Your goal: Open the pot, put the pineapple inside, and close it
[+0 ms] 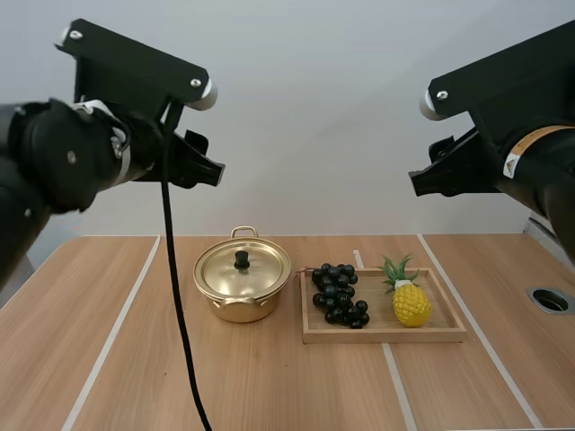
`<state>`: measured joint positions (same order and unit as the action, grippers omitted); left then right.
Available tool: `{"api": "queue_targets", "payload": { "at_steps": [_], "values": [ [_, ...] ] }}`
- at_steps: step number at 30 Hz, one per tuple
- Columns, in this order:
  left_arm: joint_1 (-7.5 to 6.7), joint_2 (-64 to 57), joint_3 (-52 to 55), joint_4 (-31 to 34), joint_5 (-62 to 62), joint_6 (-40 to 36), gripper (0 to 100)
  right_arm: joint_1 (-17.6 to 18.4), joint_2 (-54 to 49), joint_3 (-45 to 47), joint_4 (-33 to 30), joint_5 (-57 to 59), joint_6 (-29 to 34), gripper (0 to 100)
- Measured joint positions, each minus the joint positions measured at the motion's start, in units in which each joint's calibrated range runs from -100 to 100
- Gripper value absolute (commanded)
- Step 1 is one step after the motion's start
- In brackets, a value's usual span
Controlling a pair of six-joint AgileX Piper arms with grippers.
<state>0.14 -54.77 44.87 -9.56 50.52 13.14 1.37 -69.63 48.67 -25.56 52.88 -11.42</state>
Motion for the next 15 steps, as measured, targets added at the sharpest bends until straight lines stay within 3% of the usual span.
{"api": "queue_targets", "payload": {
  "at_steps": [6,10,15],
  "values": [
    [0.0,10.9,-7.8,-11.1,23.1,9.4,100,0.0,7.6,-6.2,11.2,11.3,-4.1,100],
    [0.0,17.6,-12.0,-12.7,32.9,11.6,100,0.0,11.1,-9.0,16.4,13.4,-6.7,100],
    [0.0,26.1,-17.2,-12.9,41.3,12.1,100,0.0,14.0,-9.7,17.0,14.2,-7.1,100]
  ]
}}
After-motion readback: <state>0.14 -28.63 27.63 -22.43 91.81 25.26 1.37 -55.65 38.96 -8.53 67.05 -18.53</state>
